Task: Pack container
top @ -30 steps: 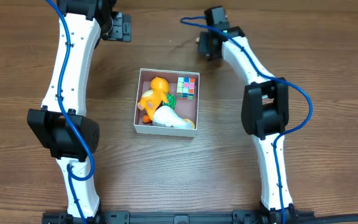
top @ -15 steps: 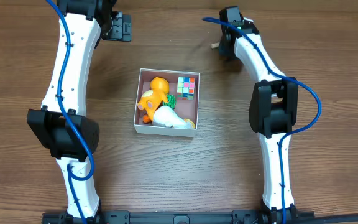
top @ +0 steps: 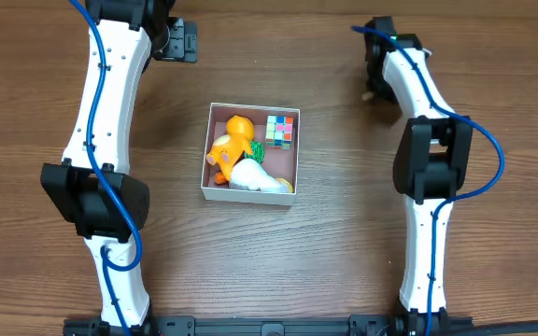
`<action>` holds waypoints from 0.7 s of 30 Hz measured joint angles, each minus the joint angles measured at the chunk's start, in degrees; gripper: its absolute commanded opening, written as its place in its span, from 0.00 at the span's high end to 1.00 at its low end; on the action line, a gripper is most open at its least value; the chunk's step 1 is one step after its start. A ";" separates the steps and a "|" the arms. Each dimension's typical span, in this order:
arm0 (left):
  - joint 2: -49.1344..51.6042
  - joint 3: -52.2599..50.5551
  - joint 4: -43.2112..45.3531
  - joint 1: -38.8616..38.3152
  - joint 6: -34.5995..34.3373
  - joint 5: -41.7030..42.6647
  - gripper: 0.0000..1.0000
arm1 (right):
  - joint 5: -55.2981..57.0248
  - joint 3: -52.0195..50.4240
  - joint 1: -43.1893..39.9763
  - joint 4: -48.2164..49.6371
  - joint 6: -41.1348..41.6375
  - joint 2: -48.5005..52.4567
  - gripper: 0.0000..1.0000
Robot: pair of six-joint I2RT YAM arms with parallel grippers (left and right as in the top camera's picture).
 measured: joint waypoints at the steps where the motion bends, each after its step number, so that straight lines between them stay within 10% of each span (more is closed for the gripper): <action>1: 0.00 0.00 0.00 0.00 0.00 0.00 0.00 | 0.02 0.02 -0.52 -0.46 0.39 -0.02 0.96; 12: 0.00 0.00 -0.02 0.00 0.00 0.02 0.00 | -6.58 1.99 -7.37 0.04 0.87 -0.28 0.96; 21: 0.00 0.00 -0.02 0.00 0.00 0.02 0.00 | -19.06 27.58 -6.93 -5.14 -2.75 1.84 0.87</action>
